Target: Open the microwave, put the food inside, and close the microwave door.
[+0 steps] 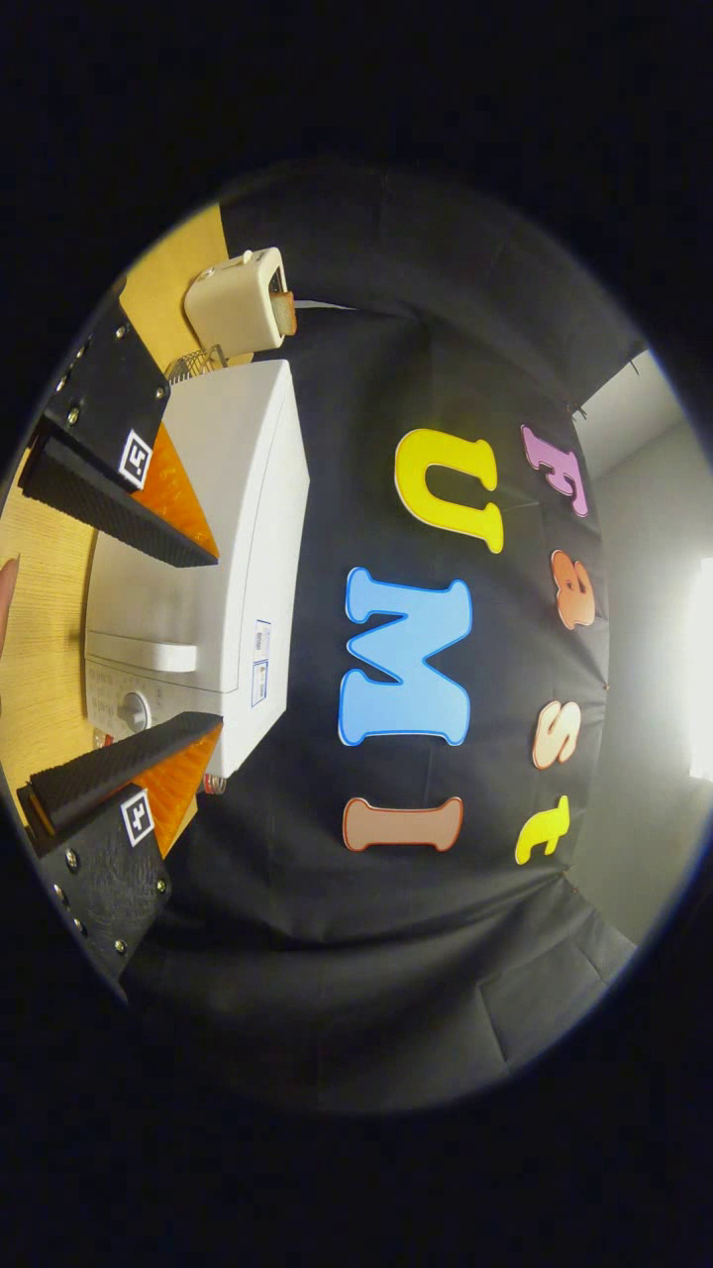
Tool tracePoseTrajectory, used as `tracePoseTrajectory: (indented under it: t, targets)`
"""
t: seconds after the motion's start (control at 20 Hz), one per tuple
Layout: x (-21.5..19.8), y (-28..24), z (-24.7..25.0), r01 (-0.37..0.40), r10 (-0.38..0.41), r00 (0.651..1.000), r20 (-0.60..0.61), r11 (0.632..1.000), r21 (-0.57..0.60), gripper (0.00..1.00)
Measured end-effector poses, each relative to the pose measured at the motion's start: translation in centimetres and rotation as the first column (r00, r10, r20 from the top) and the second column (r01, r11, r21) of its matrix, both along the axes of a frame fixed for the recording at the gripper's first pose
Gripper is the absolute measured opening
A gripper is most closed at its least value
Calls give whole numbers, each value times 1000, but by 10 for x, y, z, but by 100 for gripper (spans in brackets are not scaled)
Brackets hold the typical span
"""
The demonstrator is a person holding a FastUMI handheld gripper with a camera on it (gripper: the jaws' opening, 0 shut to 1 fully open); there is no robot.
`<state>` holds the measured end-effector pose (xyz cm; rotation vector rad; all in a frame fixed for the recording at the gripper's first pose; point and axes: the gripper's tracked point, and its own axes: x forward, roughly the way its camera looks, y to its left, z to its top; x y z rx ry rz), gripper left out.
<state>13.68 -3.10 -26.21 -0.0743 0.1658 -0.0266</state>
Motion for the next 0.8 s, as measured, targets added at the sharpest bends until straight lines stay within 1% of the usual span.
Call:
tracePoseTrajectory:
  t: [0.2,0.35,0.45,0.65,0.75,0.8]
  targets:
    - [17,-9,-36,16,-15,999,-41,1000,14,95]
    - [33,-12,-67,17,-17,997,-79,1000,0,95]
    - [40,-18,-83,31,-32,995,-92,999,-16,95]
    - [51,-21,-114,48,-47,990,-132,999,4,95]
    - [58,-20,-116,45,-44,993,-113,999,6,90]
    - [61,-22,-118,54,-53,992,-118,999,5,82]
